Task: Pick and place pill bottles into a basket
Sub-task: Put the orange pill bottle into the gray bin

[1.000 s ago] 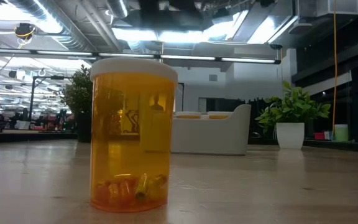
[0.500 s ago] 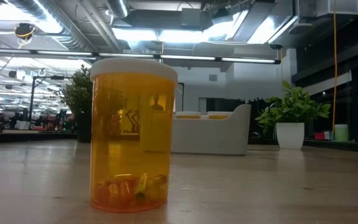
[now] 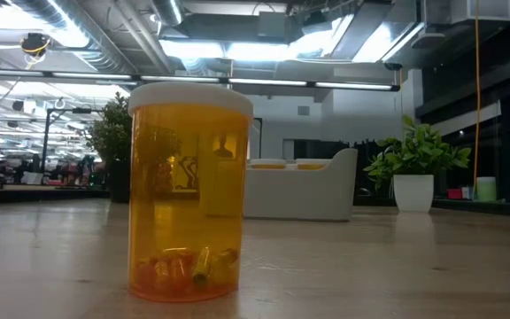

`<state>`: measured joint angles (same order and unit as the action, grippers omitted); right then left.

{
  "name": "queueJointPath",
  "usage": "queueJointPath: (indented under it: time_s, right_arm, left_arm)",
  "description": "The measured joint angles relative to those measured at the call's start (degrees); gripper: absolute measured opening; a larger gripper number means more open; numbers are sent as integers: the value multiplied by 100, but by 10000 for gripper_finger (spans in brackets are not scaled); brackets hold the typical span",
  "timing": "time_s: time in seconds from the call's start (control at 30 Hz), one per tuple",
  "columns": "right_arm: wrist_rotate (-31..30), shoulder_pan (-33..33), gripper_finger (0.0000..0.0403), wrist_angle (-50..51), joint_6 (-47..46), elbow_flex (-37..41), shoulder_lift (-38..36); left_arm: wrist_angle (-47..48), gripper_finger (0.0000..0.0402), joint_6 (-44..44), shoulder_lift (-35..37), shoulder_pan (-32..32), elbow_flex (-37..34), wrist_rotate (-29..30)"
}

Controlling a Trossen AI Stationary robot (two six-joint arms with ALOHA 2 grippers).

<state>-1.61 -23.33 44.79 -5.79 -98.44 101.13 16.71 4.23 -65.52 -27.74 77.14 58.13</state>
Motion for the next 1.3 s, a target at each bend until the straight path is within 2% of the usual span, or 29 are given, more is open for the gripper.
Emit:
queueJointPath:
  time_s: [0.13,0.27,0.4,0.57,0.7,0.87,1.3]
  right_arm:
    - [-166,-191,334,371,7,-342,275]
    - [-191,-375,332,340,-12,-380,458]
    - [-507,-534,331,265,-7,-380,656]
    - [-590,-549,331,-21,-321,-373,1070]
    - [-587,-585,331,-360,-466,-373,1375]
    - [-578,-592,331,-836,-920,-378,1504]
    - [-325,-590,340,-1088,-1691,-369,1993]
  left_arm:
    - [56,332,-349,-56,-309,0,330]
    - [59,333,-544,-164,-567,0,944]
    - [81,333,-788,-223,-797,0,1463]
    - [519,332,-1418,-229,-1083,0,1935]
    - [923,333,-1777,-229,-1289,0,2037]
    - [1145,332,-1829,-229,-1499,0,2022]
    - [1547,331,-1805,-229,-1787,0,1910]
